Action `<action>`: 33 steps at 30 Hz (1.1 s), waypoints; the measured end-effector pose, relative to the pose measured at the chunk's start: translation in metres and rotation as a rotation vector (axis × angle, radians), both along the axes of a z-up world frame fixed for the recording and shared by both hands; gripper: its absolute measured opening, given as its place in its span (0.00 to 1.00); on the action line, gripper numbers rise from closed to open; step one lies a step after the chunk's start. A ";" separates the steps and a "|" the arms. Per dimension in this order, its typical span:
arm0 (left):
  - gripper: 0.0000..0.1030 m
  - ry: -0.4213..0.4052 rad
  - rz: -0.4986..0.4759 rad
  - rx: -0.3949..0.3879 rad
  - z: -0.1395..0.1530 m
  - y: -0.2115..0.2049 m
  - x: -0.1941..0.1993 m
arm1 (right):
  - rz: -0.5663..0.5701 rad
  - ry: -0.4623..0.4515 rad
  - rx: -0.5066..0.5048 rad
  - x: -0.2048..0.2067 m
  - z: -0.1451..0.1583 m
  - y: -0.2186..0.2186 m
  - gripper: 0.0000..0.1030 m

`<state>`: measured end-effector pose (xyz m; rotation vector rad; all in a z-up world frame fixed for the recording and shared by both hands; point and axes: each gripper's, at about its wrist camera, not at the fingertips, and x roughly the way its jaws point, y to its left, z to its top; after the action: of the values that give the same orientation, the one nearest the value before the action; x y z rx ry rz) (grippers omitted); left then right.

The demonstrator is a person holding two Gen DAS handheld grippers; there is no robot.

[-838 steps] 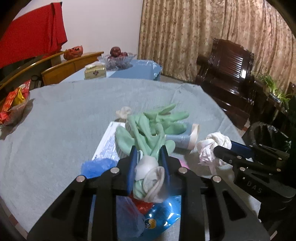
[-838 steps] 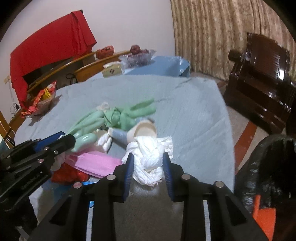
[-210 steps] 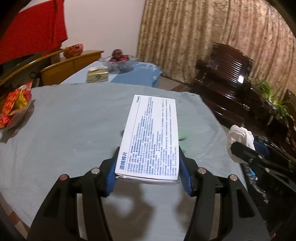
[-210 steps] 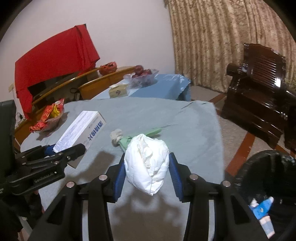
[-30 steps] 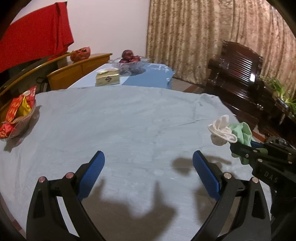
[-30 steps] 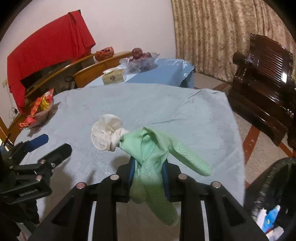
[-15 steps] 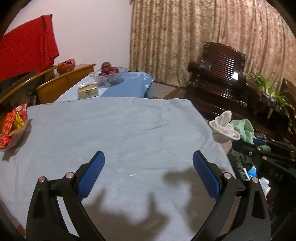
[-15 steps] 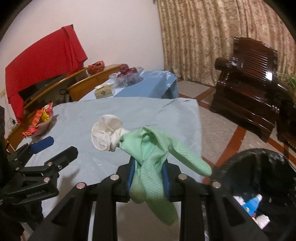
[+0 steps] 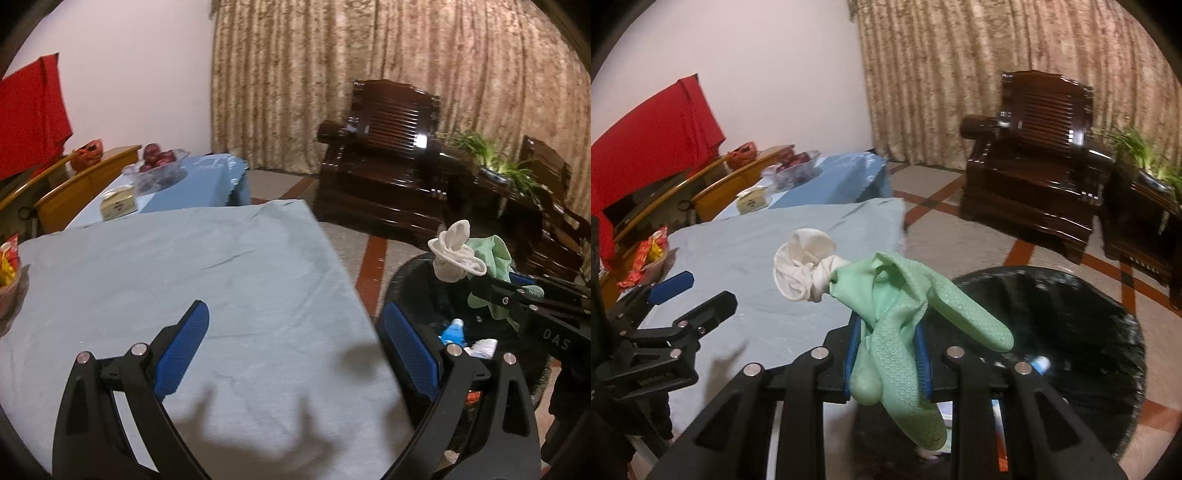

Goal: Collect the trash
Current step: 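Lift the green glove with the right gripper and carry it over the bin, then open the right gripper to drop the glove into the bin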

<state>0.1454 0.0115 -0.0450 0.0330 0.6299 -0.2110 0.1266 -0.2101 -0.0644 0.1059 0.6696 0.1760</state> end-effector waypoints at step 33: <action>0.91 0.020 -0.174 -0.008 -0.022 -0.106 0.002 | -0.206 0.121 -0.023 -0.001 -0.059 -0.111 0.37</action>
<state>0.1470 -0.0942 -0.0672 0.0779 0.6462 -0.3826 0.1260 -0.3208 -0.1236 0.1632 0.7761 -0.0368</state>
